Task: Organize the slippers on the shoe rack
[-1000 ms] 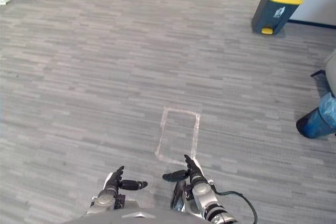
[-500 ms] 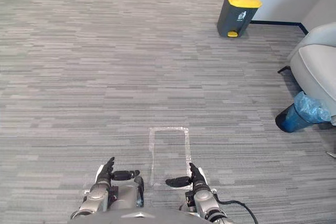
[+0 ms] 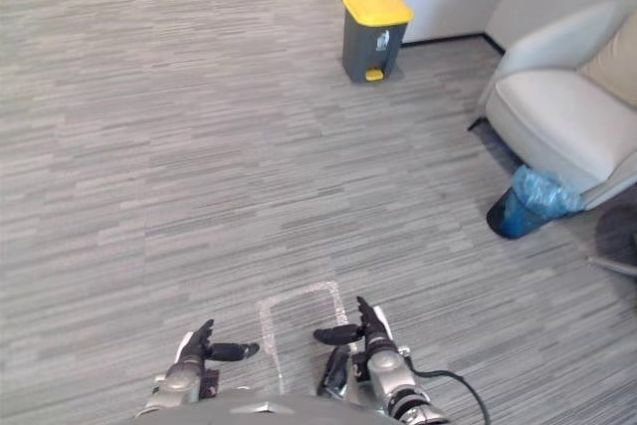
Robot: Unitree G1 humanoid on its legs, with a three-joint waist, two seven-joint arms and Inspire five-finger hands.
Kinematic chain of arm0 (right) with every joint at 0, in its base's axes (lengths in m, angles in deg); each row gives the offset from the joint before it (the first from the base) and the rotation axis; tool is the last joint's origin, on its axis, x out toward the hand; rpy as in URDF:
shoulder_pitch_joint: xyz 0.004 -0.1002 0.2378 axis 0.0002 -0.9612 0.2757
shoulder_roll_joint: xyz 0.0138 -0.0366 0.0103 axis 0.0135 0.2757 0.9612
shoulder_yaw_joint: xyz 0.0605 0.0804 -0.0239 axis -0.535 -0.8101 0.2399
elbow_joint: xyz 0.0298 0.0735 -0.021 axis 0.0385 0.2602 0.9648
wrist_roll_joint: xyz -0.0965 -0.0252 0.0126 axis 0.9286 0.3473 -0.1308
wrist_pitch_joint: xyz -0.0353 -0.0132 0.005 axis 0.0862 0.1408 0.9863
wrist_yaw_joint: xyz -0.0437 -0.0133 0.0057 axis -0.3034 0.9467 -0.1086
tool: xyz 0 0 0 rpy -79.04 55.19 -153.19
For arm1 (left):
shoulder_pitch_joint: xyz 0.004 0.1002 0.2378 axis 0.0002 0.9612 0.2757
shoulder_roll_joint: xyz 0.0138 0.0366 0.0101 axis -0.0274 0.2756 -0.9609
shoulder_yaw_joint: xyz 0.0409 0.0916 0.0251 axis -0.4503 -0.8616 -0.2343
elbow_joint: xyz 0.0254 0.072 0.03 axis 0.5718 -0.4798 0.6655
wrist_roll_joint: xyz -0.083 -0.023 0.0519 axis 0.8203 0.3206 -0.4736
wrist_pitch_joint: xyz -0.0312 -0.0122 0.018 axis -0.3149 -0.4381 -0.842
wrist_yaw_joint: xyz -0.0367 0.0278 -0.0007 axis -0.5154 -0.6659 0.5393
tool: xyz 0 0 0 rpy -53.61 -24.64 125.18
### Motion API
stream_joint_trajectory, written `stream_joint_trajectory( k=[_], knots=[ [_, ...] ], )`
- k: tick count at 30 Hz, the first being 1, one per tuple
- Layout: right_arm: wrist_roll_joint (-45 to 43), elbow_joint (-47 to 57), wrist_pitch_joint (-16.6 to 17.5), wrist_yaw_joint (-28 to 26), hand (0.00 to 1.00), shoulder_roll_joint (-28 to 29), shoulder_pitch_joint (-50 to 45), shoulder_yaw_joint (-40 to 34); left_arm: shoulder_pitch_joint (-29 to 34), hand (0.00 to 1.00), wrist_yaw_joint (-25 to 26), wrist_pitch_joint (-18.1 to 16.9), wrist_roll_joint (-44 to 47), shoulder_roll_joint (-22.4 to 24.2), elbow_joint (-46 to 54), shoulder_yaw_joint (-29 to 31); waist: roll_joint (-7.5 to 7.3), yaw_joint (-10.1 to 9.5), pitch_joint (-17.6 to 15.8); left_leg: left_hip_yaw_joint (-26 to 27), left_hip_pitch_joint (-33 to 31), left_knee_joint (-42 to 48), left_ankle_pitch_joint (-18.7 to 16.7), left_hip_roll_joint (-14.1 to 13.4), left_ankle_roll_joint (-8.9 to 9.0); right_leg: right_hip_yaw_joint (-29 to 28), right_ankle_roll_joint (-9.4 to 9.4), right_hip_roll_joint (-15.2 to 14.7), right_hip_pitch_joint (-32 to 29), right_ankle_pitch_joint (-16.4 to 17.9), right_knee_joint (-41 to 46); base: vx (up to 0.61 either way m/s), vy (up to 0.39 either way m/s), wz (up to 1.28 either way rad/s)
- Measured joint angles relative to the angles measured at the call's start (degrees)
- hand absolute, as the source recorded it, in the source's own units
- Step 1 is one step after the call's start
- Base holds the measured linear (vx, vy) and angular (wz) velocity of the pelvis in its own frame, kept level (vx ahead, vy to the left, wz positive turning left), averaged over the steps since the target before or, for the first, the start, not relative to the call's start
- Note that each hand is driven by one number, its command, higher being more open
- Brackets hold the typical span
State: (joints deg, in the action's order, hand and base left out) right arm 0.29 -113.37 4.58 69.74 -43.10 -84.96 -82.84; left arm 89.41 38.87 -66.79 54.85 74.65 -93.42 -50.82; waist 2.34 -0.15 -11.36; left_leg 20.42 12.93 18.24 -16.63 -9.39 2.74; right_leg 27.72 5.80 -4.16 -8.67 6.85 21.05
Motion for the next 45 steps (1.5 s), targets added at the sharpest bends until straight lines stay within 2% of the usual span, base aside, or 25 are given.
stream_joint_trajectory(
  k=[2, 4, 5, 6, 7, 10, 11, 12, 13, 14, 16, 21, 23, 25, 27, 29, 30, 33, 36, 38, 40, 41, 43, 44, 45],
  knots=[
    [-0.03, -0.03, -0.41, -0.02, 1.00, -0.66, 0.08, -1.19, -0.36, 1.00, -0.54, 0.12, -0.35, 1.19, -0.27, -0.28, 0.36, 0.60, -0.22, -1.99, -2.15, 5.39, 1.63, -1.55, 1.60, 0.22, -0.19, 1.39, 1.89, 0.66, -2.44, 0.35, -0.128, 0.01],
    [-0.05, -0.16, -0.69, 0.02, 1.00, -1.08, -0.70, -2.11, -0.89, 1.00, -1.17, 0.35, -0.99, 1.28, 0.08, -0.19, -0.07, 0.46, -0.50, -4.35, -6.60, 18.86, 6.37, -4.39, 4.77, 0.05, -0.19, 2.98, 6.61, 0.66, -6.93, 0.38, -0.126, -0.03],
    [-0.11, -0.14, -0.71, 0.02, 1.00, -0.96, -0.94, -2.10, -0.91, 1.00, -1.17, 0.33, -1.06, 1.15, 0.19, -0.04, -0.32, 0.35, -0.66, -4.77, -8.38, 23.43, 6.93, -5.19, 5.53, -0.37, -0.18, 3.29, 8.21, 0.66, -8.27, 0.31, -0.061, -0.26],
    [-0.17, -0.37, -0.81, 0.12, 1.00, -1.28, -1.27, -2.17, -0.91, 1.00, -1.09, 0.27, -1.00, 1.00, 0.52, 0.37, -0.58, 0.12, -0.85, -5.31, -10.77, 28.97, 3.67, -5.52, 5.78, -1.71, -0.18, 3.76, 10.79, 0.66, -10.15, 0.26, 0.014, -0.48],
    [-0.62, -0.74, -0.92, 0.25, 1.00, -1.39, -1.44, -2.21, -0.86, 1.00, -0.96, 0.26, -0.93, 0.82, 1.34, 0.48, -1.03, -0.17, -1.06, -5.47, -12.42, 29.83, 1.06, -4.90, 4.92, -3.29, -0.25, 3.77, 12.37, 0.61, -11.05, 0.24, 0.041, -0.72],
    [-1.16, -1.50, -1.01, 0.85, 1.00, -1.22, -1.39, -3.53, -0.83, 1.00, -0.97, -0.02, -0.83, 0.82, 2.50, 0.38, -1.37, -1.23, -1.41, -8.90, -16.46, 22.04, -2.50, -1.20, 3.43, -8.65, -0.67, 3.67, 13.51, 0.36, -11.53, 0.18, 0.131, -1.10],
    [-1.16, -1.68, -1.06, 0.89, 1.00, -1.06, -1.32, -4.34, -0.88, 1.00, -0.85, -0.21, -0.75, 0.86, 2.69, 0.37, -1.47, -1.37, -1.51, -15.15, -17.94, 13.06, -2.47, 1.98, 3.24, -12.16, -1.51, 3.53, 13.51, 0.40, -11.34, 0.17, 0.230, -1.29],
    [-1.16, -1.63, -1.05, 0.97, 1.00, -1.21, -1.27, -4.42, -0.98, 1.00, -0.68, -0.39, -0.71, 1.01, 2.75, 0.31, -0.73, -1.33, -1.56, -21.49, -18.13, 5.69, -1.25, 3.87, 3.51, -15.12, -2.94, 3.72, 13.69, 0.76, -10.70, 0.14, 0.193, -1.33],
    [-1.15, -1.58, -1.04, 0.98, 1.00, -1.38, -1.20, -4.36, -1.04, 1.00, -0.69, -0.39, -0.67, 1.06, 2.71, 0.27, -0.46, -1.35, -1.69, -22.65, -18.14, 4.45, 1.74, 4.02, 3.36, -16.08, -3.57, 3.86, 13.76, 1.01, -10.27, 0.17, 0.258, -1.26],
    [-1.15, -1.53, -1.06, 1.18, 1.00, -1.61, -1.26, -4.24, -1.06, 1.00, -0.41, -0.54, -0.37, 1.09, 2.02, 0.01, -0.67, -1.00, -1.61, -21.36, -16.50, 4.29, 5.07, 4.41, 0.83, -19.76, -5.37, 3.72, 13.46, 2.13, -8.69, 0.12, 0.190, -0.76],
    [-1.14, -1.49, -0.99, 1.18, 1.00, -1.02, -1.76, -4.36, -1.24, 1.00, -0.46, -0.46, -0.16, 0.33, 1.60, 0.11, -2.19, -0.94, -1.05, -18.38, -15.42, 3.77, 4.21, 5.07, -0.26, -22.01, -6.42, 2.25, 12.56, 2.73, -7.80, 0.15, 0.283, -0.75],
    [-1.14, -1.57, -1.02, 0.86, 1.00, -0.62, -1.44, -4.24, -1.33, 1.00, -0.58, 0.30, 0.21, -0.08, 0.75, 0.09, -2.83, -0.95, -0.64, -9.97, -11.64, 1.46, 2.99, 5.92, -1.66, -29.76, -8.69, 0.96, 10.41, 3.17, -5.71, 0.06, 0.158, -0.81],
    [-1.13, -1.68, -0.95, 0.83, 1.00, -0.68, -1.02, -4.08, -1.35, 1.00, -0.57, 0.49, 0.27, -0.02, 0.16, 0.01, -2.39, -0.74, -0.68, -6.34, -9.93, -0.27, 2.95, 5.56, -1.94, -28.34, -9.32, 0.21, 8.44, 3.05, -3.81, 0.03, 0.093, -0.91],
    [-1.11, -2.02, -0.99, 0.82, 1.00, -0.76, -0.49, -3.09, -1.28, 1.00, -0.46, 0.51, 0.31, -0.02, 0.14, -0.02, -2.16, -0.85, -0.64, -3.28, -8.88, -1.95, 3.37, 5.15, -2.69, -20.16, -8.84, -1.73, 6.90, 3.48, -1.79, 0.01, 0.010, -0.79],
    [-1.02, -2.14, -0.92, 0.70, 1.00, -0.84, -0.07, -2.89, -1.16, 1.00, -0.49, 0.53, 0.27, 0.04, -0.23, -0.25, -1.39, -0.32, -0.90, 0.00, -6.98, -3.10, 3.42, 4.61, -2.68, -4.79, -7.78, -6.45, 7.00, 4.23, 0.25, 0.04, -0.031, -0.75],
    [-0.89, -2.20, -0.86, 0.70, 1.00, -0.88, 0.05, -2.85, -1.07, 1.00, -0.48, 0.53, 0.28, 0.14, -0.51, -0.24, -1.49, -0.17, -0.45, 2.85, -5.65, -4.91, 3.98, 3.78, -1.71, 2.80, -7.27, -8.34, 6.42, 3.80, 1.50, 0.08, -0.057, -0.78],
    [-0.82, -2.18, -0.89, 0.70, 1.00, -0.93, 0.14, -2.85, -1.08, 1.00, -0.48, 0.51, 0.19, -0.06, -0.68, -0.27, -1.39, -0.16, -0.45, 3.52, -5.33, -5.72, 4.40, 3.65, -1.10, 3.95, -6.78, -8.20, 6.08, 3.76, 1.60, 0.09, -0.091, -0.73],
    [-0.53, -2.44, -0.94, 0.86, 1.00, -2.36, -0.21, -3.25, -1.28, 1.00, -1.02, 0.60, 0.11, 0.80, -1.31, -1.29, -0.54, 0.60, -0.27, 4.45, -4.04, -8.72, 6.08, 2.63, 1.03, 2.01, -5.42, -4.54, 6.27, 2.97, -1.72, 0.08, -0.113, -0.39],
    [-0.75, -2.87, -1.06, 1.14, 1.00, -3.01, -0.78, -4.40, -1.28, 1.00, -1.04, 0.59, 0.10, 0.76, -1.29, -1.95, -0.28, 0.59, -0.32, 4.44, -3.62, -8.71, 6.63, 1.14, 1.82, 1.04, -4.69, -1.60, 7.77, 1.36, -5.96, 0.03, -0.112, -0.31],
    [-0.90, -2.85, -1.00, 1.46, 1.00, -3.38, -1.02, -4.58, -1.34, 1.00, -1.09, 0.59, 0.10, 0.68, -1.04, -1.97, -0.28, 0.62, -0.36, 4.50, -4.75, -5.84, 6.56, -0.14, 1.95, -0.40, -4.24, 0.11, 8.37, -0.09, -9.05, 0.02, -0.097, -0.44],
    [-1.16, -2.85, -1.01, 1.60, 1.00, -3.34, -1.28, -5.07, -1.85, 1.00, -1.05, 0.62, 0.23, 0.68, -0.94, -1.88, 0.01, 0.15, -0.71, 4.79, -8.29, 5.25, 5.79, -3.27, 2.59, -3.82, -3.56, 2.23, 9.90, -2.08, -13.11, 0.03, -0.111, -0.73],
    [-1.14, -2.79, -1.03, 1.57, 1.00, -3.43, -1.26, -5.03, -1.92, 1.00, -1.04, 0.61, 0.26, 0.84, -0.72, -1.76, 0.29, -0.07, -0.91, 4.45, -9.82, 9.30, 5.52, -4.34, 2.04, -5.29, -3.35, 2.72, 10.02, -2.17, -13.37, 0.02, -0.061, -1.12],
    [-1.29, -2.82, -1.07, 1.73, 1.00, -4.00, -1.09, -5.67, -1.91, 1.00, -1.04, 0.48, 0.36, 1.99, 0.21, -0.76, 1.70, -1.13, -1.85, -6.09, -13.01, 12.71, 0.18, -1.98, 2.23, -11.24, -2.41, 3.97, 10.01, -1.75, -12.82, 0.01, 0.030, -1.24],
    [-1.34, -2.81, -1.07, 1.81, 1.00, -4.03, -1.09, -5.99, -1.91, 1.00, -1.03, 0.47, 0.37, 2.05, 0.27, -0.70, 1.76, -1.13, -1.90, -7.48, -13.41, 12.42, -0.20, -1.30, 2.23, -11.93, -2.37, 3.97, 10.02, -1.72, -12.71, 0.02, 0.068, -1.09],
    [-1.58, -2.81, -1.05, 2.15, 1.00, -4.06, -1.03, -6.80, -1.89, 1.00, -0.98, 0.47, 0.46, 2.06, 0.63, -0.62, 1.68, -1.22, -2.03, -12.75, -14.82, 10.16, -0.97, 1.85, 2.42, -14.65, -2.36, 3.86, 10.06, -1.71, -12.41, 0.05, 0.064, -1.24]
  ],
)
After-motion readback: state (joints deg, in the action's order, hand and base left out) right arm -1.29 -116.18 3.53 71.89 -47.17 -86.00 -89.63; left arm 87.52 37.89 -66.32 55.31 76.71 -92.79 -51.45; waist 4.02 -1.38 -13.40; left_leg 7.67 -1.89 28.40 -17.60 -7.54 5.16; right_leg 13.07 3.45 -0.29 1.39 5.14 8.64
